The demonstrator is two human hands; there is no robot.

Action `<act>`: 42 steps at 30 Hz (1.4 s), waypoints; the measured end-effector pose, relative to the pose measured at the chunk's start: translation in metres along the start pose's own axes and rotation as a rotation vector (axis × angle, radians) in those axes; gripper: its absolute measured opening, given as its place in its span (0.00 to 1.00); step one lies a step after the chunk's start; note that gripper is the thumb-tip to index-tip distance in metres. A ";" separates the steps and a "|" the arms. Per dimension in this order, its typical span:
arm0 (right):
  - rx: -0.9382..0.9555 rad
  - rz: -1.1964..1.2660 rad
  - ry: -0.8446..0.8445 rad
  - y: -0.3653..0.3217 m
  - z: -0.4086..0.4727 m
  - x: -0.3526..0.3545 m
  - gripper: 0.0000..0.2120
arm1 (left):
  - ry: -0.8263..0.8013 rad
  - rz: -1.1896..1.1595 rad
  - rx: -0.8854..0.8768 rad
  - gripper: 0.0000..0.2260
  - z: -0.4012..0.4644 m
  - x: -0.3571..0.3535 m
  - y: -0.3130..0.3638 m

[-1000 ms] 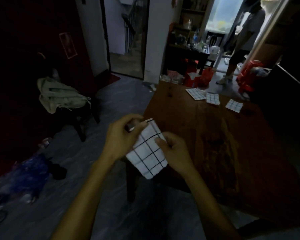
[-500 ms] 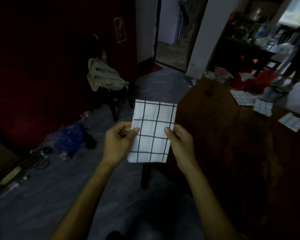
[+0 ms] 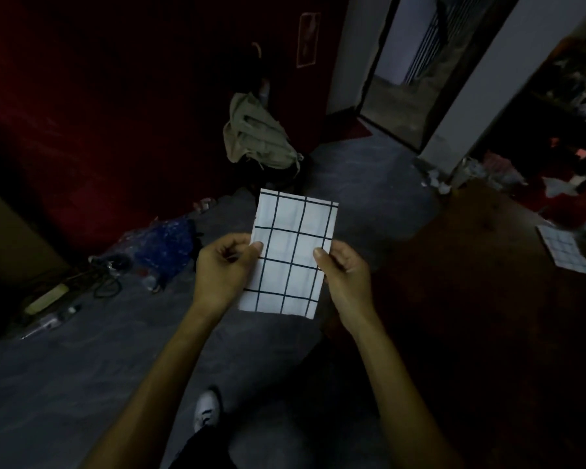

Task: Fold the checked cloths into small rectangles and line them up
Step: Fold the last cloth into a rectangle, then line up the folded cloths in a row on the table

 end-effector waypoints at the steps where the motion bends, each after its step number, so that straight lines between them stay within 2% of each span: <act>1: 0.009 -0.068 -0.015 -0.008 0.013 -0.019 0.02 | 0.016 -0.009 0.001 0.04 0.018 0.009 -0.009; 3: 0.024 -0.179 -0.029 -0.025 0.038 -0.054 0.08 | 0.021 -0.024 0.000 0.02 0.057 0.024 -0.023; 7: 0.022 -0.140 0.036 -0.063 0.085 -0.092 0.07 | 0.025 -0.068 0.030 0.02 0.132 0.041 -0.040; 11: -0.005 -0.137 0.117 -0.088 0.136 -0.105 0.02 | -0.042 -0.127 0.075 0.03 0.195 0.032 -0.062; 15: -0.026 -0.139 0.163 -0.092 0.191 -0.105 0.08 | -0.092 -0.157 0.092 0.06 0.243 0.007 -0.087; 18: -0.063 -0.129 0.185 -0.085 0.243 -0.097 0.13 | -0.122 -0.164 0.103 0.03 0.280 -0.024 -0.110; 21: -0.105 -0.070 0.210 -0.084 0.301 -0.081 0.19 | -0.159 -0.124 0.083 0.04 0.327 -0.066 -0.128; 26: -0.006 0.076 0.203 -0.121 0.390 -0.041 0.11 | -0.292 -0.065 0.003 0.02 0.415 -0.153 -0.121; 29: 0.006 0.141 0.249 -0.150 0.444 -0.007 0.12 | -0.325 -0.046 -0.058 0.04 0.471 -0.203 -0.104; 31: 0.008 0.173 0.284 -0.162 0.479 0.010 0.17 | -0.329 -0.056 -0.081 0.02 0.504 -0.231 -0.098; 34: 0.049 0.110 0.389 -0.181 0.521 0.033 0.24 | -0.339 -0.067 -0.108 0.02 0.549 -0.271 -0.105; 38: 0.065 0.123 0.414 -0.188 0.586 0.056 0.22 | -0.419 -0.049 -0.102 0.06 0.605 -0.329 -0.142; 42: 0.056 0.059 0.538 -0.201 0.657 0.076 0.23 | -0.457 -0.115 -0.056 0.05 0.670 -0.389 -0.180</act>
Point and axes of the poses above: each hand's wrist, its own z-axis towards the middle knuckle, its own x-axis out of the back of the hand, y = z × x, the point moved 10 cm from there along z, towards the middle knuckle, and after that the axes turned 12 degrees about -x, right-handed, at the moved point
